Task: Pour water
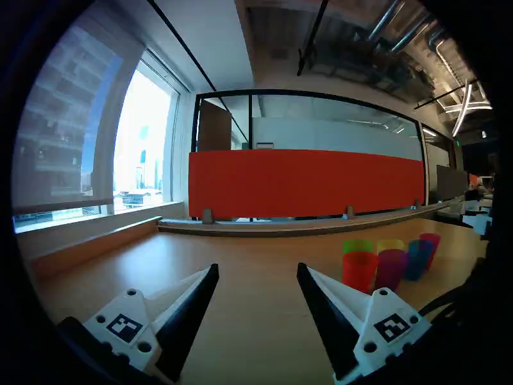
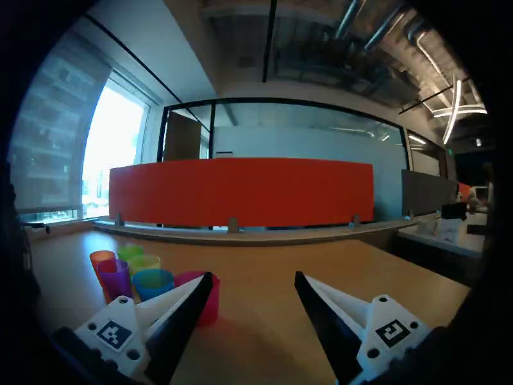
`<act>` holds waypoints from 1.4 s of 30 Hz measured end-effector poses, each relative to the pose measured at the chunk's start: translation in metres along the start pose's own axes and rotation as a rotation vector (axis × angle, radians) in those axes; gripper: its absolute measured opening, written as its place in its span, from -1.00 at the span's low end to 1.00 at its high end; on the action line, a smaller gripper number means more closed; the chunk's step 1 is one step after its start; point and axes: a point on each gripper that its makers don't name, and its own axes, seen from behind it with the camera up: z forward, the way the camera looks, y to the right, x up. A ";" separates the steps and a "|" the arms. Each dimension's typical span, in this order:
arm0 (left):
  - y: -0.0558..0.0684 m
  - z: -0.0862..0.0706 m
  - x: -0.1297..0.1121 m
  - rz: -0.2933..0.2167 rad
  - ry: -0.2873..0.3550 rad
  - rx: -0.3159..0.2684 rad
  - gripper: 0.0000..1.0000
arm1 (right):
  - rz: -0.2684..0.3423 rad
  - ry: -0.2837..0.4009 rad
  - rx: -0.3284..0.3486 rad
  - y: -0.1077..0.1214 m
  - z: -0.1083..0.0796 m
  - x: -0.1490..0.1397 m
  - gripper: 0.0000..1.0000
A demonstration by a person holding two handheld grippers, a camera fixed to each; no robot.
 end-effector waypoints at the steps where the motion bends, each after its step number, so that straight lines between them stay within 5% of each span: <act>1: 0.000 0.000 0.000 0.000 0.000 0.000 0.80 | 0.000 0.000 0.000 0.000 0.000 0.000 0.99; 24: -0.006 -0.001 0.001 0.018 -0.003 0.017 0.80 | -0.003 -0.015 0.033 -0.007 -0.001 0.003 0.99; 42: -0.009 0.019 0.069 0.010 -0.045 -0.015 0.80 | -0.058 -0.045 0.103 -0.018 0.012 0.082 0.99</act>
